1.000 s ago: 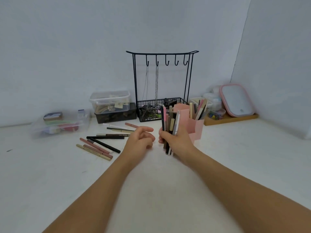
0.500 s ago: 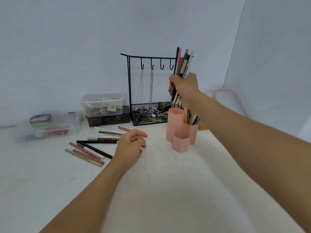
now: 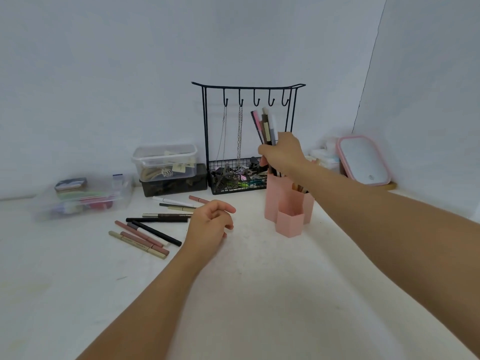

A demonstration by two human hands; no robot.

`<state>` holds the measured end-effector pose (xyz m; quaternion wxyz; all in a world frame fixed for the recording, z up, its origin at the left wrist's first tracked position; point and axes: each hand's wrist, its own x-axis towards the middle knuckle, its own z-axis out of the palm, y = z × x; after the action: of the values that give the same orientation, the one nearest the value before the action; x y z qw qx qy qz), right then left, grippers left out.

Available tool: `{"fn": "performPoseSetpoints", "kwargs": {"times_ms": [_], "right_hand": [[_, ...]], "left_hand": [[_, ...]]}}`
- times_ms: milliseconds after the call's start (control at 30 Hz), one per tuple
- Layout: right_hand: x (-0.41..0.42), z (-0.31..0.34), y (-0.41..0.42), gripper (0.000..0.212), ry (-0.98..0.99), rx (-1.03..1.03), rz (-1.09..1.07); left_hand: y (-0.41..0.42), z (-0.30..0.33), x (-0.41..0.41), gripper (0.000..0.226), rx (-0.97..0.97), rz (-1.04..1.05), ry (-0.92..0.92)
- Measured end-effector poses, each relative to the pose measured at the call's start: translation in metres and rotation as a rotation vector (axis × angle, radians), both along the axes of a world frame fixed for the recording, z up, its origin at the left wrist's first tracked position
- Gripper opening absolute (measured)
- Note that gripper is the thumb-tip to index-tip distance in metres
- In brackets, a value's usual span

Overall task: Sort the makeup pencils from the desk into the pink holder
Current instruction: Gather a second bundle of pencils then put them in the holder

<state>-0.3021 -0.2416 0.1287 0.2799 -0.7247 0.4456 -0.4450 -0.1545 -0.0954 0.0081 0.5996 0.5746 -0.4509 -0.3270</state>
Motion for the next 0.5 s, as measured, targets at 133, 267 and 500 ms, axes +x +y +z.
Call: {"fn": "performPoseSetpoints", "kwargs": {"times_ms": [133,267,500], "right_hand": [[0.003,-0.005,-0.002,0.018,0.197,-0.028,-0.065],[0.004,-0.010,-0.006,0.023,0.208,0.038,-0.109],[0.001,-0.014,-0.006,0.027,0.193,0.033,-0.139]], "left_hand": [[0.002,0.002,-0.002,0.031,0.003,0.008,0.013],[0.003,0.002,-0.002,0.029,-0.001,0.015,0.017],[0.002,0.002,-0.003,0.028,-0.003,0.015,0.003]]}}
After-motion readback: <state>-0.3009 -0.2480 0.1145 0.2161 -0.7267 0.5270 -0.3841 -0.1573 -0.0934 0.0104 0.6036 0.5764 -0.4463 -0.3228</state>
